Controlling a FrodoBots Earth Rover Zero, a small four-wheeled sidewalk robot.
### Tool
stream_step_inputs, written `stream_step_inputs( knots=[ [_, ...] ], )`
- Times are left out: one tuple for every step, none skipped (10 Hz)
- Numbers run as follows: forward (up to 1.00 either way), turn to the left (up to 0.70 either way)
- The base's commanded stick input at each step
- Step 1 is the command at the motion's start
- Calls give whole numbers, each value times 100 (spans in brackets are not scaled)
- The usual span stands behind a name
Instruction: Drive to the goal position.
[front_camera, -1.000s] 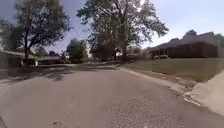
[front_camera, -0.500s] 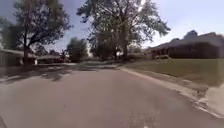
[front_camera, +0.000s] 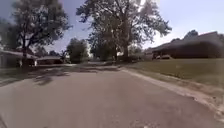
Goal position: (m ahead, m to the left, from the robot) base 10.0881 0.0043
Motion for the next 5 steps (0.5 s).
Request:
stream_step_inputs(
  knots=[
    [70,0],
    [70,0],
    [70,0],
    [70,0],
    [70,0]
  ],
)
